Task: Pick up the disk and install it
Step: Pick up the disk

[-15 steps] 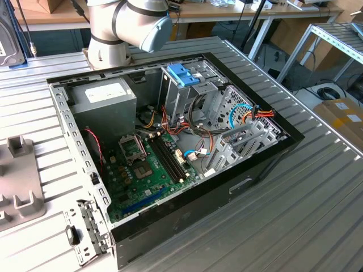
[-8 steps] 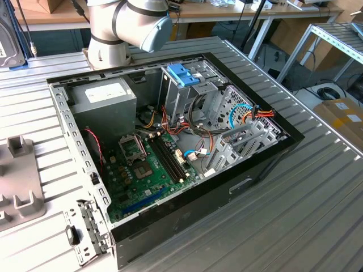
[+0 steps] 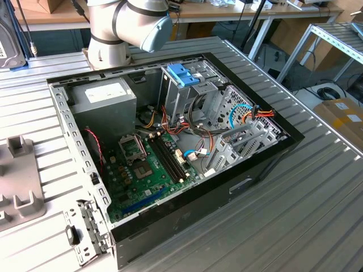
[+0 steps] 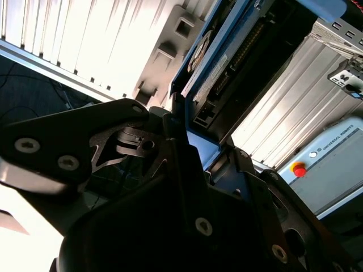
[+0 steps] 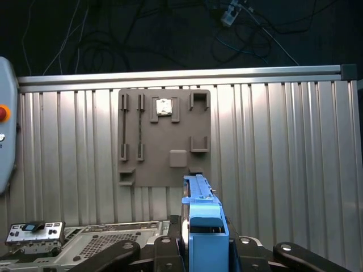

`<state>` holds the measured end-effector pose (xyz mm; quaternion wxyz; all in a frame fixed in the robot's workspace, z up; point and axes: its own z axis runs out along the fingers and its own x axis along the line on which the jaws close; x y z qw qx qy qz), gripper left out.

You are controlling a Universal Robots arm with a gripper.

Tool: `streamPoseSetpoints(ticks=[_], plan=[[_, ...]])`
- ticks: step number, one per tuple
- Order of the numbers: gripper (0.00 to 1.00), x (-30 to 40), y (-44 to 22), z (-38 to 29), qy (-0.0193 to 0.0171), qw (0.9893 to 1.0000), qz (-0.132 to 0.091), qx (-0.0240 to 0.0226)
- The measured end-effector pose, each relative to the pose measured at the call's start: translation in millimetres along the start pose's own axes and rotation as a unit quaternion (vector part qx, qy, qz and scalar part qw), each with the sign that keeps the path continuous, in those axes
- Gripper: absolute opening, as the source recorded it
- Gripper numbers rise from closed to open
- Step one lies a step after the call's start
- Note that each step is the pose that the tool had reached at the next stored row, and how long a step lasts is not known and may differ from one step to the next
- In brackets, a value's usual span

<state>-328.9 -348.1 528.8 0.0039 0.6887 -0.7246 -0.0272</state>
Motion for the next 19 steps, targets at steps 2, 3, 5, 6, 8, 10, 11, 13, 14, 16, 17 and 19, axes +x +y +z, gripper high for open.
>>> streamPoseSetpoints(ticks=[2, 3, 5, 6, 8, 10, 11, 13, 14, 16, 17, 19], plan=[[0.37, 0.3, 0.0, 0.0, 0.0, 1.0, 0.0, 0.0], [0.37, 0.6, -0.1, 0.1, 0.0, 1.0, 0.0, 0.0], [0.37, 1.0, -0.1, 0.1, 0.0, 1.0, 0.0, 0.0], [0.37, 1.3, -0.2, 0.1, 0.0, 1.0, 0.0, 0.0], [0.37, 1.7, -0.5, 0.2, 0.0, 1.0, 0.0, 0.0], [0.37, 1.8, -0.6, 0.2, 0.0, 1.0, 0.0, 0.0], [0.37, 1.9, -0.7, 0.2, 0.0, 1.0, 0.0, 0.0], [0.37, 4.4, -1.1, 0.6, 0.0, 1.0, 0.0, 0.0], [0.37, 5.4, -1.4, 0.9, 0.0, 1.0, 0.0, 0.0], [0.37, 6.4, -1.7, 1.3, 0.0, 1.0, 0.0, 0.0], [0.37, 7.1, -1.9, 1.7, 0.0, 1.0, 0.0, 0.0], [0.37, 8.8, -2.0, 1.9, 0.0, 1.0, 0.0, 0.0]])
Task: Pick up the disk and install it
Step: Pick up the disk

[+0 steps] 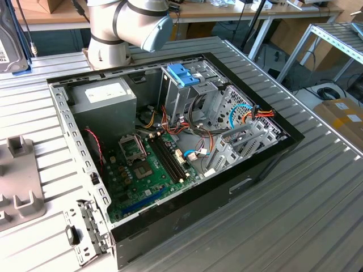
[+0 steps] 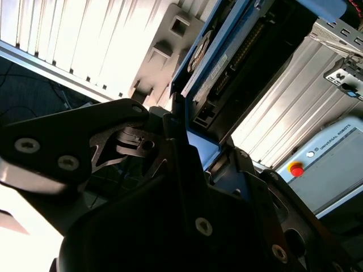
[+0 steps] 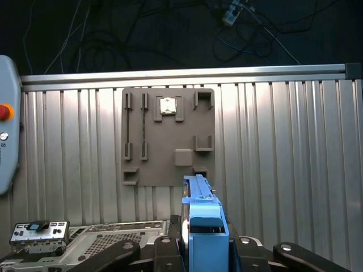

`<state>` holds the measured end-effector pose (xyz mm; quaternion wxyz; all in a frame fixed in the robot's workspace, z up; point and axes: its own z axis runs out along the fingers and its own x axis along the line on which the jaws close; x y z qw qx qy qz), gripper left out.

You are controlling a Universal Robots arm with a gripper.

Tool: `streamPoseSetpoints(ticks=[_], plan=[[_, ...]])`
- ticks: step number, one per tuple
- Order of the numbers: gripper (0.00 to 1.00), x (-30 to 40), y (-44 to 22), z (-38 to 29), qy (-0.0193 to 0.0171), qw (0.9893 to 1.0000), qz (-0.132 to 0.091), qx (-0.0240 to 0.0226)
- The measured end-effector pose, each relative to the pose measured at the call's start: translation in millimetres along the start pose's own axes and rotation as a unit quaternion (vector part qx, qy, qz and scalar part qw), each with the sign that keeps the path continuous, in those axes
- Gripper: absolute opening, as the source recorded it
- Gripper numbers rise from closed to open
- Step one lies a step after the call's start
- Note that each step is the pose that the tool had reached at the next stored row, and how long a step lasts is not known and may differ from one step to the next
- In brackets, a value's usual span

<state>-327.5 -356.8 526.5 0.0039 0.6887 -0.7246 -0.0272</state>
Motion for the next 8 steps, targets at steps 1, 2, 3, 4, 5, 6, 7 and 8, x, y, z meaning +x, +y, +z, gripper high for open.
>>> streamPoseSetpoints(ticks=[1, 2, 3, 4, 5, 6, 7, 8], plan=[[0.37, 0.2, 0.0, 0.0, 0.0, 1.0, 0.0, 0.0], [0.37, 0.4, 0.0, 0.0, 0.0, 1.0, 0.0, 0.0], [0.37, 0.6, 0.0, 0.0, 0.0, 1.0, 0.0, 0.0], [0.37, 0.7, 0.0, 0.0, 0.0, 1.0, 0.0, 0.0], [0.37, 0.9, 0.0, 0.1, 0.0, 1.0, 0.0, 0.0], [0.37, 1.2, -0.1, 0.0, 0.0, 1.0, 0.0, 0.0], [0.37, 1.5, -0.1, 0.0, 0.0, 1.0, 0.0, 0.0], [0.37, 1.8, -0.1, 0.1, 0.0, 1.0, 0.0, 0.0]])
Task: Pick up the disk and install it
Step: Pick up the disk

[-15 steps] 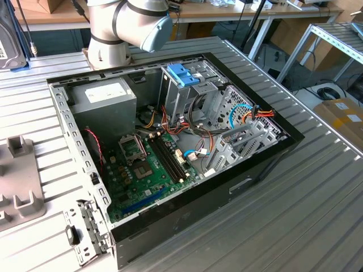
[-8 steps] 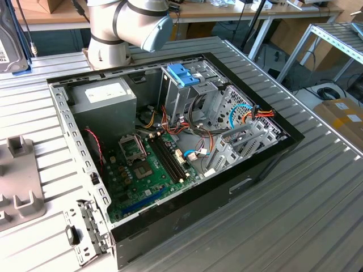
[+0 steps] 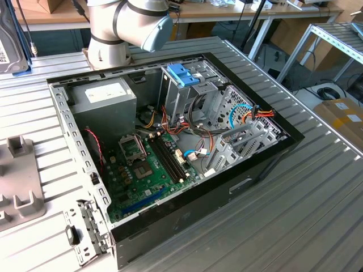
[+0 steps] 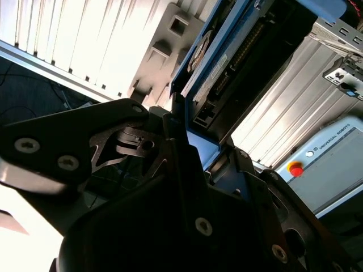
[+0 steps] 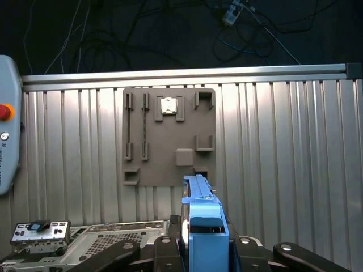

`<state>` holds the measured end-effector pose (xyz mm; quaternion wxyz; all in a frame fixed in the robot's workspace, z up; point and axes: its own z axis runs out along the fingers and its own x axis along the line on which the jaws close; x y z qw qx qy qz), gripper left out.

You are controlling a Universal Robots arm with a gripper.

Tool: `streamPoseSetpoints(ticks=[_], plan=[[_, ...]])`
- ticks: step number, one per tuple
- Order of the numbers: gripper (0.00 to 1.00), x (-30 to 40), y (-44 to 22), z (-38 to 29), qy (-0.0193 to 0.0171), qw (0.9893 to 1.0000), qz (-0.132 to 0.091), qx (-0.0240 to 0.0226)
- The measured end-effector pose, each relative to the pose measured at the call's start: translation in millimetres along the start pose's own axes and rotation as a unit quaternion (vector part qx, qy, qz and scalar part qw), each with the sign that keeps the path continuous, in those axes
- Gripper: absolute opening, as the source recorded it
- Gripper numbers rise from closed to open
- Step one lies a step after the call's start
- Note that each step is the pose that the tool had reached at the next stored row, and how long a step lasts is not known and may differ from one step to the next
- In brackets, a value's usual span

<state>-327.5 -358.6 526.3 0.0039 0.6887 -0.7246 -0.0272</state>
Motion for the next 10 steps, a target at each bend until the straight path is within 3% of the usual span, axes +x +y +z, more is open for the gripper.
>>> streamPoseSetpoints(ticks=[10], plan=[[0.37, 2.2, -0.1, 0.2, 0.0, 1.0, 0.0, 0.0]])
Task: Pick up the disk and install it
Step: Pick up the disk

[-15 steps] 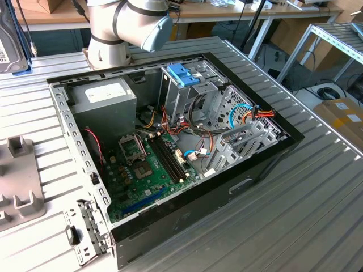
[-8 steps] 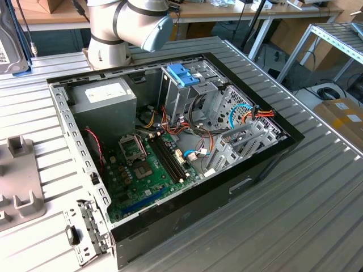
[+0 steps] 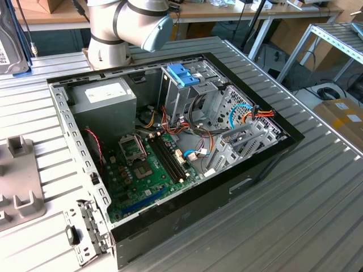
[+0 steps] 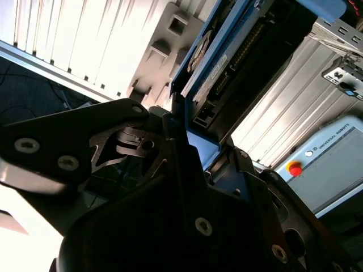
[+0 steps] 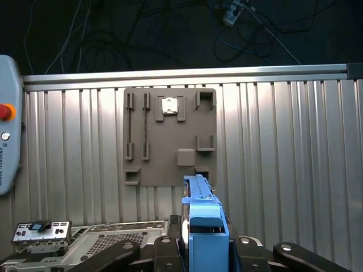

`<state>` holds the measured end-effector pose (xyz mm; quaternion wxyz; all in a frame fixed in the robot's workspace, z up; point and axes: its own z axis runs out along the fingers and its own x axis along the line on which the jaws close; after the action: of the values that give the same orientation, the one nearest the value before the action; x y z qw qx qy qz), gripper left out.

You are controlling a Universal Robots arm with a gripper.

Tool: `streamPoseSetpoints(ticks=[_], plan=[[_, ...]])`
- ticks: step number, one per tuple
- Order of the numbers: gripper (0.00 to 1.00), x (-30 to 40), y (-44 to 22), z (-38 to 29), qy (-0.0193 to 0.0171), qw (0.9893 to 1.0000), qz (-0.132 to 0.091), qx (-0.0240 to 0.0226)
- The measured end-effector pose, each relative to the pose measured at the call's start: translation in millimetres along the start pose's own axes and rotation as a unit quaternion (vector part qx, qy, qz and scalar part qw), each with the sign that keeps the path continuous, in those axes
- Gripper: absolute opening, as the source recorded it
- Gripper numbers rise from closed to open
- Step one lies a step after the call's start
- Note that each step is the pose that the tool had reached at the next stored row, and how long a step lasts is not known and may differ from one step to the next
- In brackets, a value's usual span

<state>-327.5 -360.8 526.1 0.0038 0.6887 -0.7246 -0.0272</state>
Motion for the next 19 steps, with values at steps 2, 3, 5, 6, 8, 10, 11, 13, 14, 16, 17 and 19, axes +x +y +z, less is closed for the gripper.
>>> streamPoseSetpoints(ticks=[2, 3, 5, 6, 8, 10, 11, 13, 14, 16, 17, 19], plan=[[0.37, 0.3, 0.0, 0.0, 0.0, 1.0, 0.0, 0.0], [0.37, 0.5, 0.0, 0.0, 0.0, 1.0, 0.0, 0.0], [0.37, 1.0, -0.1, 0.0, 0.0, 1.0, 0.0, 0.0], [0.37, 1.3, -0.1, 0.1, 0.0, 1.0, 0.0, 0.0], [0.37, 1.7, -0.1, 0.1, 0.0, 1.0, 0.0, 0.0], [0.37, 2.1, -0.1, 0.1, 0.0, 1.0, 0.0, 0.0], [0.37, 2.2, -0.1, 0.1, 0.0, 1.0, 0.0, 0.0], [0.37, 2.6, -0.2, 0.2, 0.0, 1.0, 0.0, 0.0], [0.37, 3.0, -0.2, 0.2, 0.0, 1.0, 0.0, 0.0], [0.37, 3.4, -0.2, 0.2, 0.0, 1.0, 0.0, 0.0], [0.37, 3.6, -0.2, 0.2, 0.0, 1.0, 0.0, 0.0], [0.37, 4.0, -0.2, 0.3, 0.0, 1.0, 0.0, 0.0]])
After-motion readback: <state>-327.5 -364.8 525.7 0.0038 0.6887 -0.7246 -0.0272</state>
